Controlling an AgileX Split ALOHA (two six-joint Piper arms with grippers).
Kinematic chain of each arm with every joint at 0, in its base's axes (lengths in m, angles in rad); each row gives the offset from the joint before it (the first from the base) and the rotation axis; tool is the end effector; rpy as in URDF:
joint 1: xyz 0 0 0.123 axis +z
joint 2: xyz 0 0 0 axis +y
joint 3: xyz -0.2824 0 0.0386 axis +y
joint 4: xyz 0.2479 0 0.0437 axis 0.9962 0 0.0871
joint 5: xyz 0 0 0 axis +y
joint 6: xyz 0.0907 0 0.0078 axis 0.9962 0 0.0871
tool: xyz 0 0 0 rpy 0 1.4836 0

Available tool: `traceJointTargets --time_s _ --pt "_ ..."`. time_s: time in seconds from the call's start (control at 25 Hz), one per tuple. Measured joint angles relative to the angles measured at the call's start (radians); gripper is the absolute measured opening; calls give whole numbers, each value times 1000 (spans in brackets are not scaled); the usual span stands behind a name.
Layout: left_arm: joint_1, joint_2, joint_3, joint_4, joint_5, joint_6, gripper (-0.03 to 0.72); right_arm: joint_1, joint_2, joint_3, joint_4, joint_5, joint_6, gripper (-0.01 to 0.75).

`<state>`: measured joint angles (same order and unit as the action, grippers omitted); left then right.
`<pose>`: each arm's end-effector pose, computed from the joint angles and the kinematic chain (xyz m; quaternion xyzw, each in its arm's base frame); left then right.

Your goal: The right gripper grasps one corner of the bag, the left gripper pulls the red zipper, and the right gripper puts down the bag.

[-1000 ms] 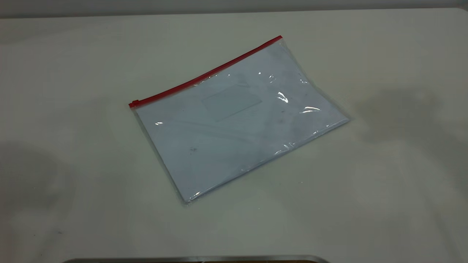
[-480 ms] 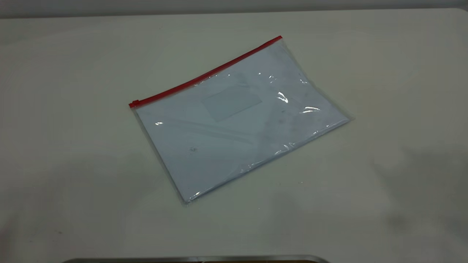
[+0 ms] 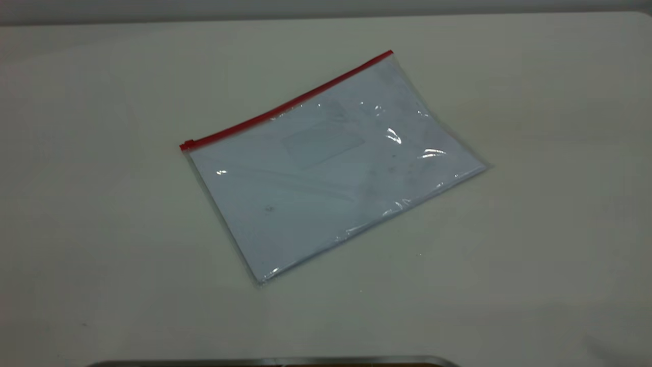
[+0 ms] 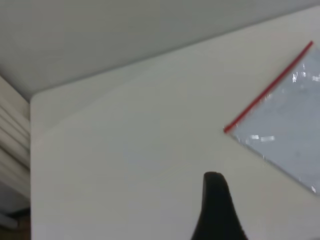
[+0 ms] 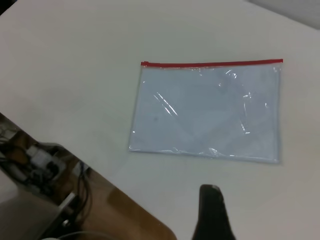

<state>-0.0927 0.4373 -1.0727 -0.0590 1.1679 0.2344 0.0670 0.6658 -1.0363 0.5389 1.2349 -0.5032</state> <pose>0.0156 -0.0064 0.4206 0.1423 0.8334 0.0087 0.5340 0.0733 0.0491 0.4053 -0.2656 0.8486 0.1788 0.4212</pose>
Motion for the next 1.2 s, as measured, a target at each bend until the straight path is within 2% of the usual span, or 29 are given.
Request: traceJointTargets --time_s 0.24,0.52,0.96,1.2 --pt "0 -150 195 -13 0 -1 581 0 -266 106 0 0 -11 578" --pt "0 -267 339 -148 0 -1 581 0 -478 255 -73 0 37 578" --pt "0 -294 562 -157 -8 -1 581 0 -588 473 -298 -27 167 578" --pt "0 -294 582 -157 -23 -1 581 0 -622 547 -324 -79 202 578"
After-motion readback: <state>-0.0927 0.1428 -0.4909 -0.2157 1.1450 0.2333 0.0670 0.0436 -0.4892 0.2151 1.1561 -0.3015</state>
